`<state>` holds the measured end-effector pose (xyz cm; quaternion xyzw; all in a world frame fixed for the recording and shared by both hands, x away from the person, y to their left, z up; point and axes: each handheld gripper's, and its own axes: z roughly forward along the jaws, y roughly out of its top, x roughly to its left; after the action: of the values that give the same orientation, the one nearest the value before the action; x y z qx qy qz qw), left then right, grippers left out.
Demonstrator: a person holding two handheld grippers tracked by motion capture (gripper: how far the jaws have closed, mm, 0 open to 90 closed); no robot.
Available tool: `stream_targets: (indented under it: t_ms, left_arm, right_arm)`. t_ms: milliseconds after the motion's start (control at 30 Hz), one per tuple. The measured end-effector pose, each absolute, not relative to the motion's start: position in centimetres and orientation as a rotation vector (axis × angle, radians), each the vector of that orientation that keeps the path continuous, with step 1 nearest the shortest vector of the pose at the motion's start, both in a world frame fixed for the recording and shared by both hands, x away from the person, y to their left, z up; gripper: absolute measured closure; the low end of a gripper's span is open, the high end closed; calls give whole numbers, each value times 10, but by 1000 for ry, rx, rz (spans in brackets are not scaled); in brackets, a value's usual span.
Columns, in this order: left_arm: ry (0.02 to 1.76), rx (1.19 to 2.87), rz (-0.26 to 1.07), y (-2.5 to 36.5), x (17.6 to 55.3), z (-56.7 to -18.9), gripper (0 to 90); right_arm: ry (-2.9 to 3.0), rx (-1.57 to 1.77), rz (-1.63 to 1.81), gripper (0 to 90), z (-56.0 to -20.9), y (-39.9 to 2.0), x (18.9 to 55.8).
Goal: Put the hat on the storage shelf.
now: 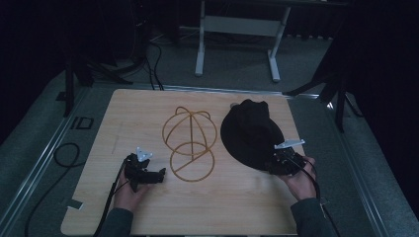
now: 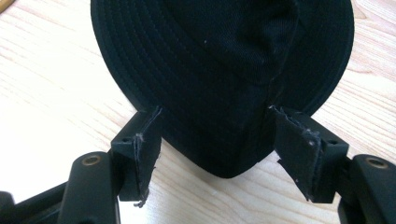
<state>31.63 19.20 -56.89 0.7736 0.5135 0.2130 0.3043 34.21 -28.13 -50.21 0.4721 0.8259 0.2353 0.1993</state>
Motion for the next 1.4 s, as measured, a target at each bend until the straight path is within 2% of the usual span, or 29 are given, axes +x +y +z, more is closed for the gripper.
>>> stream_targets:
  t_ms: [1400]
  left_arm:
    - [1361,2048,562,192,316,-569,13]
  right_arm:
    - [2422,1266,530,312,-492,-266,396]
